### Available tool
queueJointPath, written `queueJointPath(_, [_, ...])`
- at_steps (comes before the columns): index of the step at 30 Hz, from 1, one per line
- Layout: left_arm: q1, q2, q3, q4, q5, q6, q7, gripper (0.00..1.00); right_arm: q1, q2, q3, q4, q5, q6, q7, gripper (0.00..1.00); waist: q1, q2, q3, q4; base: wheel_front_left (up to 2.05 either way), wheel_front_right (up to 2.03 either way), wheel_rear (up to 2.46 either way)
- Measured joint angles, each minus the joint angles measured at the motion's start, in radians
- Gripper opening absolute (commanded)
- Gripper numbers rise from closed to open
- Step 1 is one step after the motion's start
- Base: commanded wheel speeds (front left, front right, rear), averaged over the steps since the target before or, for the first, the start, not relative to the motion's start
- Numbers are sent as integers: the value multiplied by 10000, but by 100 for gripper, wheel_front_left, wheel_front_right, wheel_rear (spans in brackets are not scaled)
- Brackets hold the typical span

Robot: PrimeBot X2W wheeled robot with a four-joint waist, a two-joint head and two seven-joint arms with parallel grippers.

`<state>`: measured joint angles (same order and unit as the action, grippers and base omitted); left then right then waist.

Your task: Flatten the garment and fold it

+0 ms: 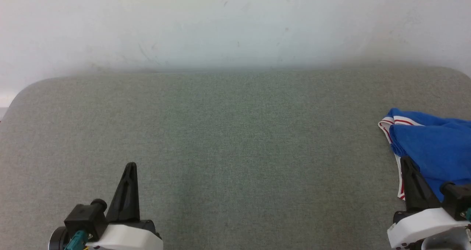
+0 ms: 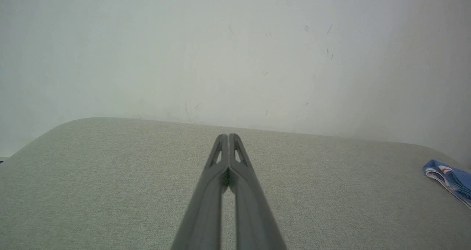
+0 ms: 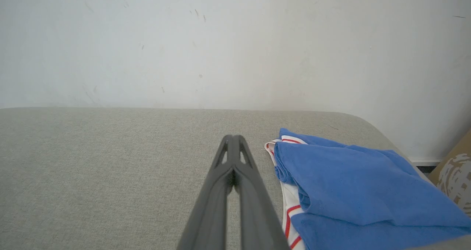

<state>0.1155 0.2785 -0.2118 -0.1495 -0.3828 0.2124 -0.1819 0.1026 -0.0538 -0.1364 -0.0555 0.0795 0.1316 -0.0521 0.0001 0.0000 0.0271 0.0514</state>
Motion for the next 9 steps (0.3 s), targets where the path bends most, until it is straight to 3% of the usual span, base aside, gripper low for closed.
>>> queueJointPath(9, [-61,-244,201,136,357,-192,192,0,-139,0,130,56,-100,0,75,0,0,0,-28,-53,0,0,0])
